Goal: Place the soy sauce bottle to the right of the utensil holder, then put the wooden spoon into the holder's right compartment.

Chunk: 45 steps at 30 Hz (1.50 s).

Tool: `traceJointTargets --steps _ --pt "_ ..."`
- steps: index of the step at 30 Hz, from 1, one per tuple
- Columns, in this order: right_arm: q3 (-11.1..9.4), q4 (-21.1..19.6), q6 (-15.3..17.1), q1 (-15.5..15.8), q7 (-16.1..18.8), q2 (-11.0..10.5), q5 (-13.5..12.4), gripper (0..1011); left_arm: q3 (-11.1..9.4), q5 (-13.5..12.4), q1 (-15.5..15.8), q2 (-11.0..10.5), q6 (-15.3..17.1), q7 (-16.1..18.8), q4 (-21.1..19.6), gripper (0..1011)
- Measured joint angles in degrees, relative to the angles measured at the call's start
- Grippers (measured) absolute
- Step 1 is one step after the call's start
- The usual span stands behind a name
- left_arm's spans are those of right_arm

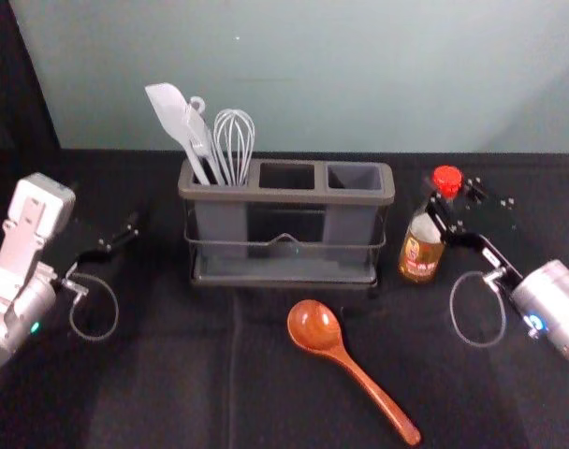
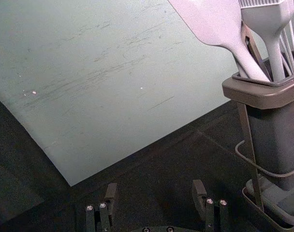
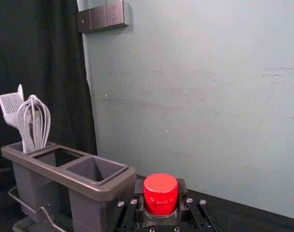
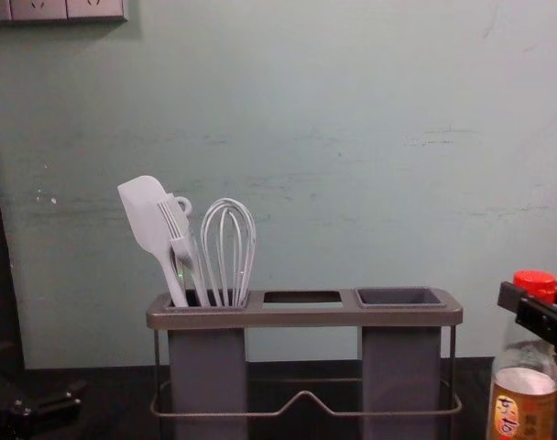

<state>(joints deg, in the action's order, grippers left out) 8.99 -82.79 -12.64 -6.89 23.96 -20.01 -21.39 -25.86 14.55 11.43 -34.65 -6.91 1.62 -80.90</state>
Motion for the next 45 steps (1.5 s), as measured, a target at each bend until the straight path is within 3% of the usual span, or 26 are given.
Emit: traceJointTargets --steps 11,24,33,36,45 --pt "0.6 6.4 -2.7 -3.5 1.6 2.5 -2.3 381 0.0 0.0 0.0 0.0 0.0 0.0 0.0 1000" --pt "1.3 8.7 -3.5 -4.6 1.8 3.4 -2.6 384 0.0 0.0 0.0 0.0 0.0 0.0 0.0 1000" --pt "1.0 6.7 -3.3 -3.6 1.6 3.1 -2.5 656 0.0 0.0 0.0 0.0 0.0 0.0 0.0 1000" --pt "0.7 3.5 -3.2 -2.2 0.8 2.5 -2.0 771 0.0 0.0 0.0 0.0 0.0 0.0 0.0 1000" --pt "-0.2 -5.1 -2.1 1.6 -1.4 0.9 -0.1 989 0.0 0.0 0.0 0.0 0.0 0.0 0.0 1000"
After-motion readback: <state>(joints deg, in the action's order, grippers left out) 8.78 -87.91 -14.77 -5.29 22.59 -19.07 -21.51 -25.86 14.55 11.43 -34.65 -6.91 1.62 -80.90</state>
